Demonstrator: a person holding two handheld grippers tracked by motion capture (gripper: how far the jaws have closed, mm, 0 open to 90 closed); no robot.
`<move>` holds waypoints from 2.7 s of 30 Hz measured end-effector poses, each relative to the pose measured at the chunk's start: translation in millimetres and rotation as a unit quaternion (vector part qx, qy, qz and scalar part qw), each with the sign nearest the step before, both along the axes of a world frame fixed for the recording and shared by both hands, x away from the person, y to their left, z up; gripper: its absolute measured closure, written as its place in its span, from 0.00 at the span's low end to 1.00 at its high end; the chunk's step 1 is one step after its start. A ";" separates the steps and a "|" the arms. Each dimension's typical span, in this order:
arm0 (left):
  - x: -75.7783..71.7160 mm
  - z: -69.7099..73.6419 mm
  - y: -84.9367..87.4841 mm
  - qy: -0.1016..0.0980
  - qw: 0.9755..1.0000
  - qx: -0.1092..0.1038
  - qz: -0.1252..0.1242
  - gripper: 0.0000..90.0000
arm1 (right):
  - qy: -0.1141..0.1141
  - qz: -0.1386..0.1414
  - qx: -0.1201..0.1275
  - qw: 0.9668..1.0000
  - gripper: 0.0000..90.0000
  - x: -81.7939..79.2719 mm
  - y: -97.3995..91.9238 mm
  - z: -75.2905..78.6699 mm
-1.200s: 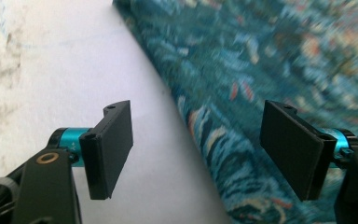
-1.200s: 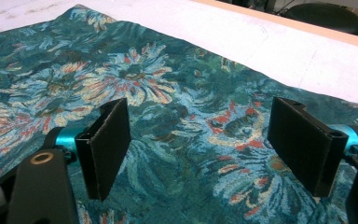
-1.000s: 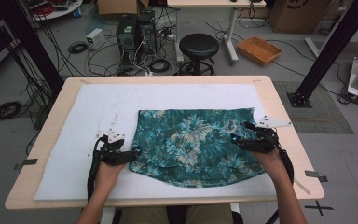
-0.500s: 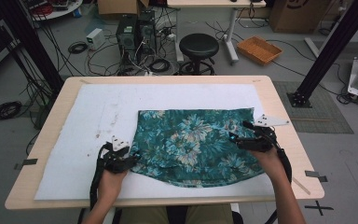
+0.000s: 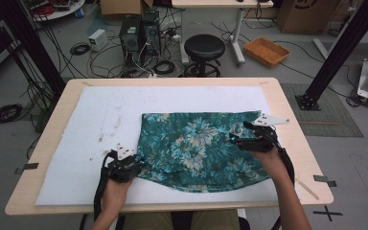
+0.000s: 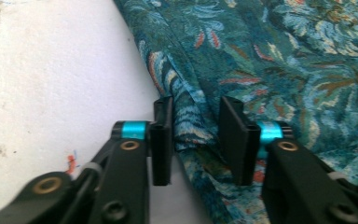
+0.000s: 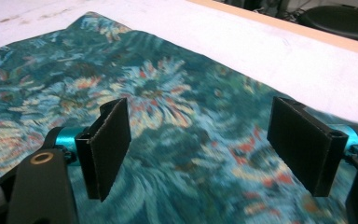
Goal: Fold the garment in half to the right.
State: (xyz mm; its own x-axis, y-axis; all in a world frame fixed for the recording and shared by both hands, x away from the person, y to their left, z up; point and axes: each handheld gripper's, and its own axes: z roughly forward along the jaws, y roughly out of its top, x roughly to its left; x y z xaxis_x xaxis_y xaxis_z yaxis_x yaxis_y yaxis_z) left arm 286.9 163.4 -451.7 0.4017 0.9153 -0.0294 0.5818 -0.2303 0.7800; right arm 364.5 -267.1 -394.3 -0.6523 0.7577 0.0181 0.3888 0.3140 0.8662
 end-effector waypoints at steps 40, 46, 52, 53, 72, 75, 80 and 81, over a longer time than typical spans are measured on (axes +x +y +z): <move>-7.5 3.8 6.5 0.037 0.996 -0.051 -0.054 0.95 | 0.044 0.147 -0.018 0.988 0.27 81.9 204.2 -19.2; -9.6 3.6 6.5 0.041 0.996 -0.055 -0.054 0.95 | 0.043 0.148 -0.030 0.988 0.28 87.2 220.6 -29.0; -10.3 3.7 6.9 0.043 0.996 -0.057 -0.055 0.95 | 0.049 0.145 -0.039 0.987 0.29 90.6 240.7 -36.7; -10.2 3.8 7.0 0.044 0.996 -0.058 -0.054 0.95 | 0.050 0.147 -0.040 0.987 0.30 90.9 245.8 -37.2; -10.4 4.1 6.9 0.041 0.996 -0.058 -0.056 0.95 | 0.069 0.135 -0.077 0.985 0.52 110.3 297.8 -52.2; -10.2 3.9 6.6 0.040 0.996 -0.058 -0.057 0.95 | 0.073 0.136 -0.086 0.984 0.59 111.6 302.3 -54.9; -10.0 4.3 6.7 0.039 0.996 -0.059 -0.057 0.95 | 0.079 0.144 -0.081 0.983 0.70 113.0 302.4 -54.9; -10.0 4.4 6.7 0.038 0.996 -0.060 -0.056 0.95 | 0.081 0.140 -0.078 0.984 0.76 113.1 302.0 -54.8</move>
State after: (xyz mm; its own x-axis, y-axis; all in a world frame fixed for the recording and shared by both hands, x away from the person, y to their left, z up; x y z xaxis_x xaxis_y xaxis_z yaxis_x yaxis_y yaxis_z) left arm 277.0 170.0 -447.3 0.4938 0.8528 -0.1702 0.6159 -0.2049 0.7607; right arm 477.6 34.9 -449.1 -0.8337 0.5510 0.0366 0.3976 0.5530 0.7322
